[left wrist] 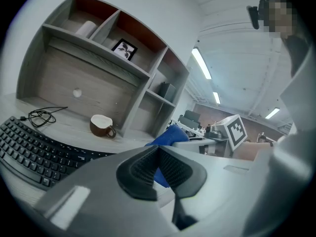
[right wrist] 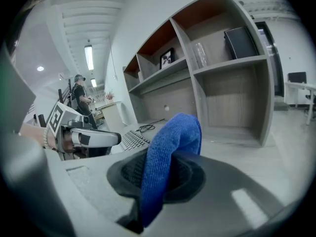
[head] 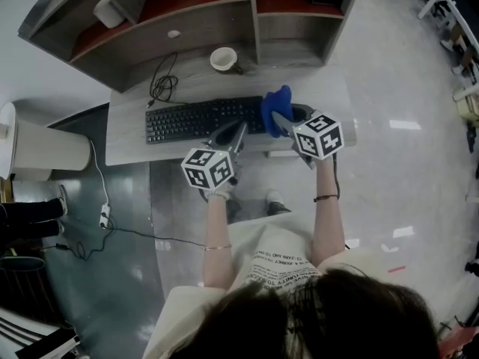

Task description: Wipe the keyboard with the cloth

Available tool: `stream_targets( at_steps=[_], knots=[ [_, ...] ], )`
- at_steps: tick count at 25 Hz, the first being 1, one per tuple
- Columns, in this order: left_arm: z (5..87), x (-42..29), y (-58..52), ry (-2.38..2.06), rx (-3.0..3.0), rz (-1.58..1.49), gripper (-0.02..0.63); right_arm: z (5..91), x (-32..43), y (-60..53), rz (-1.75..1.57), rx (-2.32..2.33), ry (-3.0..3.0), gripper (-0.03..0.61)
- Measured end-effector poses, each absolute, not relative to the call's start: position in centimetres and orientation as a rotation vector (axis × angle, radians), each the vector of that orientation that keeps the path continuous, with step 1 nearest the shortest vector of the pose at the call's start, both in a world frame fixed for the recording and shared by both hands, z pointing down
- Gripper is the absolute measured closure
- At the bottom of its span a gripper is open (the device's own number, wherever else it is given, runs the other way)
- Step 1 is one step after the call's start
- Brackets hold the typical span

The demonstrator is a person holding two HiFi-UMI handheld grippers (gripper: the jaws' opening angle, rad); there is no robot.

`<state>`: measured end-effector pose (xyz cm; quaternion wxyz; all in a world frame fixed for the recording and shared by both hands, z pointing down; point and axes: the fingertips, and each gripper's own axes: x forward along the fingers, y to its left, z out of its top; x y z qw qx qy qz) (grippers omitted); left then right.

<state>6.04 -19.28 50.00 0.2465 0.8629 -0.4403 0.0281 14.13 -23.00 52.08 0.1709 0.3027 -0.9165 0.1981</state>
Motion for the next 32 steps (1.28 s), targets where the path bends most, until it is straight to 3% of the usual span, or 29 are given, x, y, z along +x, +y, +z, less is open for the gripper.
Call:
stream_targets(
  at_steps=[32],
  knots=[
    [53.8, 0.3, -22.3, -0.985, 2.334, 0.157, 0.612, 56.4, 8.5, -26.0, 0.781, 1.065, -2.479, 0.520]
  ],
)
